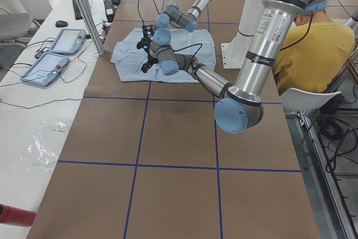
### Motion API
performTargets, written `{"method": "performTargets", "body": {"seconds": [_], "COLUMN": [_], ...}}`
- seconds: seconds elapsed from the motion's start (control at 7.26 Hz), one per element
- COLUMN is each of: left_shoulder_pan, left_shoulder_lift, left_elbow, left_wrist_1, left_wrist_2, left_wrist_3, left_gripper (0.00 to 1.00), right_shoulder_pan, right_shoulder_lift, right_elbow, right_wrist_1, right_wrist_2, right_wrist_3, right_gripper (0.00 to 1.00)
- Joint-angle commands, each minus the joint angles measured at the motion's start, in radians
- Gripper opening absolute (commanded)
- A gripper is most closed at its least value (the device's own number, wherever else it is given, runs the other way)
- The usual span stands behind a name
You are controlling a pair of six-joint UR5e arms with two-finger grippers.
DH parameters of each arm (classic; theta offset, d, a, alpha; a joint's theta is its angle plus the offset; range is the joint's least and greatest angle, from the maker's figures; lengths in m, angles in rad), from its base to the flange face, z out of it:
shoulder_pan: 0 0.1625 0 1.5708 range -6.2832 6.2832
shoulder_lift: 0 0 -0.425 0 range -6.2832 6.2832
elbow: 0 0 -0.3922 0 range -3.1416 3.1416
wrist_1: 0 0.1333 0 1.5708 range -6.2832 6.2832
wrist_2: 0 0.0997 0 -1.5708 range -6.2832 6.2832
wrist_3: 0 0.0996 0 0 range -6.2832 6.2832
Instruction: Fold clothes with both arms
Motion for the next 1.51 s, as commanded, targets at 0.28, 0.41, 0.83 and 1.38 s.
{"method": "performTargets", "body": {"seconds": [0.28,0.41,0.83,1.38], "left_shoulder_pan": [0.002,0.002,0.011,0.268], "left_shoulder_lift": [0.002,0.002,0.03,0.235], "left_elbow": [-0.001,-0.003,-0.062,-0.299], "left_wrist_1": [0.0,0.0,0.006,0.006], "left_wrist_2": [0.0,0.0,0.002,0.198], "left_wrist_3": [-0.009,-0.012,-0.307,-0.747], "left_gripper": [1.0,1.0,1.0,1.0], "right_shoulder_pan": [0.137,0.172,0.203,0.009], "right_shoulder_lift": [-0.218,-0.276,-0.485,-0.723], "right_elbow": [0.232,0.324,0.739,1.062], "right_wrist_1": [-0.065,-0.015,-0.005,0.054], "right_wrist_2": [-0.013,0.024,0.262,0.235], "right_wrist_3": [-0.299,-0.311,-0.128,0.419], "right_gripper": [1.0,1.0,1.0,1.0]}}
